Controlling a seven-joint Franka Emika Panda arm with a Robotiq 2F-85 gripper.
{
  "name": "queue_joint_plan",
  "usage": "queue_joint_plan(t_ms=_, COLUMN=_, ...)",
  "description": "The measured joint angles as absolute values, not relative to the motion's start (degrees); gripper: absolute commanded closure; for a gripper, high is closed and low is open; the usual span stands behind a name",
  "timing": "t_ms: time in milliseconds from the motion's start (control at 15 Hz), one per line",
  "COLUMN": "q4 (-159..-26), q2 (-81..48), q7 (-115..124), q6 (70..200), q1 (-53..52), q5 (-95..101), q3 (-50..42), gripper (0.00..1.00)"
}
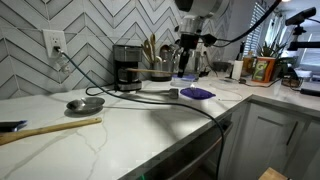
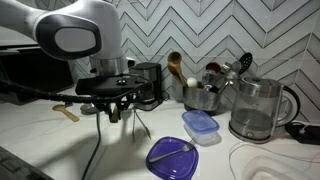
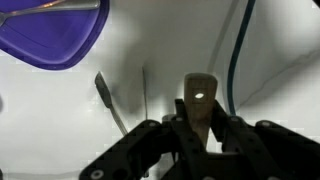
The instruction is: Put the wooden spatula on the counter
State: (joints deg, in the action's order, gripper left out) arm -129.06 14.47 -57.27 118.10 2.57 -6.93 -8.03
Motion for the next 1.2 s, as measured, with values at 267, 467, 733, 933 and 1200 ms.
queue_joint_plan(t_ms=267, q4=-129.36, q2=12.89, q7=-58.30, q6=118.04, q1=1.34, q5=-6.89, q3=-7.37, gripper=0.93)
queue_joint_plan(t_ms=467, q4=-129.51, q2=10.68, q7=-58.57, q6=118.04, q1=0.52, q5=-6.57, q3=-6.46, gripper=0.93)
queue_joint_plan(t_ms=733, q4=-129.53, q2=7.33, q7=-58.58, q6=118.22, q1=0.43, q5=-5.63, q3=-5.48, gripper=0.93)
queue_joint_plan(t_ms=933, q4=-129.53, q2=5.21, q7=-58.55, q6=120.21, q1=0.43, q5=-4.48, q3=-4.91, gripper=0.93)
queue_joint_plan(t_ms=1200, q4=-129.53, q2=3.18, q7=-58.57, q6=122.49, q1=0.43, q5=-3.98, q3=-4.18, gripper=0.40)
